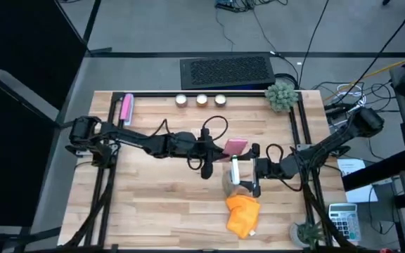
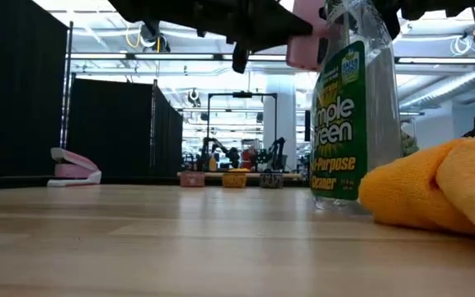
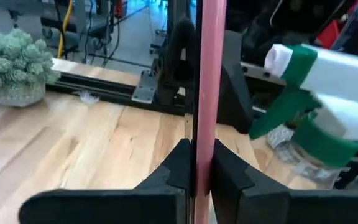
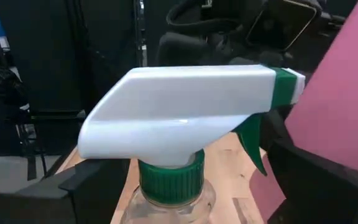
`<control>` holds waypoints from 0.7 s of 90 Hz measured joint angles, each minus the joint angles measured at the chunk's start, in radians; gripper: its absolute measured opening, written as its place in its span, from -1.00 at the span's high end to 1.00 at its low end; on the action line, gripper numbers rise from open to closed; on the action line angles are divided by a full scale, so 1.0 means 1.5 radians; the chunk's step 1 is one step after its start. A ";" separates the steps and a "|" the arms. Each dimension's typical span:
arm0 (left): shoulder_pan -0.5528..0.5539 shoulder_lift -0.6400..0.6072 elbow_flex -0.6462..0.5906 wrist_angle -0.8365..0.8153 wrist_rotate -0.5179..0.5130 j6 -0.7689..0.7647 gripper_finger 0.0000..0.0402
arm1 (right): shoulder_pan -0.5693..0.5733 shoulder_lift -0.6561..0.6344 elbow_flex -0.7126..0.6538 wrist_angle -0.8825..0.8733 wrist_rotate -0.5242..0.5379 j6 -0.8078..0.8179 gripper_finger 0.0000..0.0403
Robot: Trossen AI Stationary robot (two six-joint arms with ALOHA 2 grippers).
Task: Apply microfiber cloth
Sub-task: Spray the back side of the cellphone using the spray bottle
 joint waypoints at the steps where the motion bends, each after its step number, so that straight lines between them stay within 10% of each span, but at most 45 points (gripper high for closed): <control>1: -0.001 0.000 0.000 -0.001 0.000 -0.003 0.92 | 0.000 0.000 0.000 0.000 0.000 0.000 -0.76; 36: -0.002 0.000 0.000 -0.003 0.009 -0.087 0.92 | 0.000 0.000 0.000 0.000 0.001 -0.007 -0.36; 63: -0.002 0.000 0.000 -0.004 0.014 -0.083 0.92 | 0.000 -0.001 0.001 -0.013 0.003 0.001 0.43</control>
